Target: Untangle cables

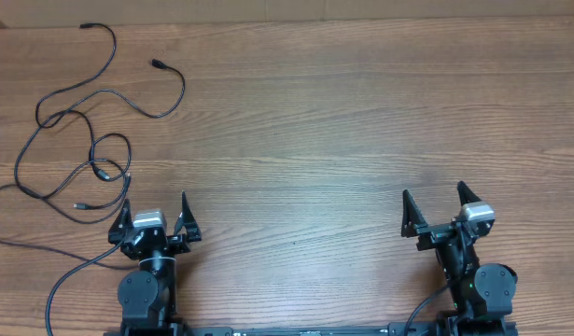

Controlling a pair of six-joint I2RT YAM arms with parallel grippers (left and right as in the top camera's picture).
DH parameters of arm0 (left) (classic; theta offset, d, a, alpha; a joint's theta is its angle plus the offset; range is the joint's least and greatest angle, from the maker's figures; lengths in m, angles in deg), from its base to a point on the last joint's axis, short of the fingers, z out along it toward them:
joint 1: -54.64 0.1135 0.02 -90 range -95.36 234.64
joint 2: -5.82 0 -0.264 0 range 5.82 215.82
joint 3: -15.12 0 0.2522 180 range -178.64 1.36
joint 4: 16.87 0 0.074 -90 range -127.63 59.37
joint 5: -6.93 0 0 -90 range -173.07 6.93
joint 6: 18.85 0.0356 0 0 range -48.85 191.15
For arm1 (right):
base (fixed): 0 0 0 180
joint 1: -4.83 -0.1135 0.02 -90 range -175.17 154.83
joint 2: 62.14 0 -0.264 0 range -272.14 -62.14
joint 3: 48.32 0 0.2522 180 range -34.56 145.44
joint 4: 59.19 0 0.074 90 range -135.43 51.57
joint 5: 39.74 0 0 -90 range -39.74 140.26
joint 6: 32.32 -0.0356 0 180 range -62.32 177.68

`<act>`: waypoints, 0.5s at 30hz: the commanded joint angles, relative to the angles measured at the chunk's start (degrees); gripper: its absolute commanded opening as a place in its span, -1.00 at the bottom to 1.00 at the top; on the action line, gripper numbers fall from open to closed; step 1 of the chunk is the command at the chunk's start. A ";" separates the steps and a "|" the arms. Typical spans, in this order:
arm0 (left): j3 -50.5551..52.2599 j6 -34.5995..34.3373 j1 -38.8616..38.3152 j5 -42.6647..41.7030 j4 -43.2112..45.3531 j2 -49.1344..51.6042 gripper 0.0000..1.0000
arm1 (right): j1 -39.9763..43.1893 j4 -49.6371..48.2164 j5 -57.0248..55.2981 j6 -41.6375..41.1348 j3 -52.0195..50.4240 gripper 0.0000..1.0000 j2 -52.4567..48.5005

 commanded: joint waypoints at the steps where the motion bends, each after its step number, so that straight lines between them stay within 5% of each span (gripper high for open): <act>1: 0.24 1.14 0.24 -0.28 0.00 -0.50 0.99 | -0.24 -0.13 -1.36 -0.15 -0.61 1.00 0.52; 15: 0.24 1.14 0.24 -0.28 0.00 -0.50 0.99 | -0.28 -0.02 -1.99 -0.15 -0.61 1.00 0.57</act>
